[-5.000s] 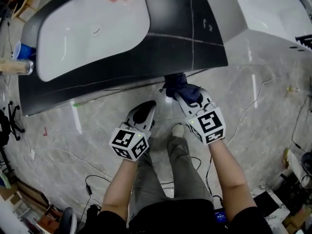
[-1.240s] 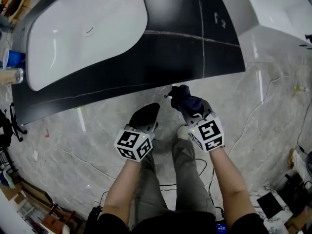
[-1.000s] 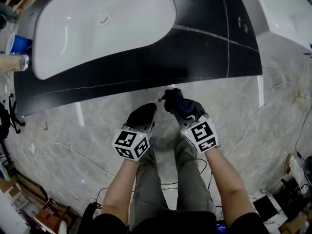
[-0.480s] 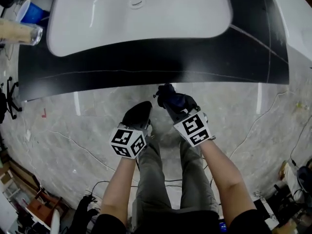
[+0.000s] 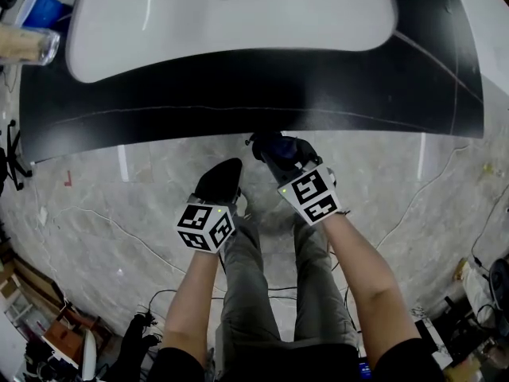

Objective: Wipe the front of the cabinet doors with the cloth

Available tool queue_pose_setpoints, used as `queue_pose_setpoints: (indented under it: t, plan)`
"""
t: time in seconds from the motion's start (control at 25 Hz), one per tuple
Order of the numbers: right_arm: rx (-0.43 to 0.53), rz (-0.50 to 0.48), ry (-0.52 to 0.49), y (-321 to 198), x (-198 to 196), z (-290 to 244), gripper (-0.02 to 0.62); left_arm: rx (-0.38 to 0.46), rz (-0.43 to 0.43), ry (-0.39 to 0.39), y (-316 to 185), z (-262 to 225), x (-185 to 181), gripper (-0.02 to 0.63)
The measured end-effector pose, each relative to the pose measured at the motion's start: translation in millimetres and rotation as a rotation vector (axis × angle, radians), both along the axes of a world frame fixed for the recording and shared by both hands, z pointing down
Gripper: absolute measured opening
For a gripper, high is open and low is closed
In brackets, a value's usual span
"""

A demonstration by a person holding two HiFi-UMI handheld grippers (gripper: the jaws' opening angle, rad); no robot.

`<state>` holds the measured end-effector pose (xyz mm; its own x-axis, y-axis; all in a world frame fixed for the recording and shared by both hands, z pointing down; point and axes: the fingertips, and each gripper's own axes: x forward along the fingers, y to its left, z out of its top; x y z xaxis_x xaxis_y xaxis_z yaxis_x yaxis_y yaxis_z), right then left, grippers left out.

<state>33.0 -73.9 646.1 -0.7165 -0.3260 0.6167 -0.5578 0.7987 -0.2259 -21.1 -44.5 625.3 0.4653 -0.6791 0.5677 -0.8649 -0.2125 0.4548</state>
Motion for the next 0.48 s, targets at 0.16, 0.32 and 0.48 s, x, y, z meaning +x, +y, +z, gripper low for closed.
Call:
queue_pose_setpoints:
  t: [0.16, 0.32, 0.48]
  plan:
    - [0.002, 0.027, 0.022, -4.3, 27.2, 4.3, 0.109, -0.003, 0.030, 0.000, -2.8, 1.4, 20.9, 0.014]
    - [0.007, 0.068, 0.043, -13.2, 65.4, 6.7, 0.109, 0.003, 0.059, 0.006, -9.7, 0.6, 48.6, 0.014]
    - [0.013, 0.116, 0.053, -20.3, 104.0, 6.8, 0.109, 0.005, 0.103, 0.011, -16.3, 0.8, 81.5, 0.014]
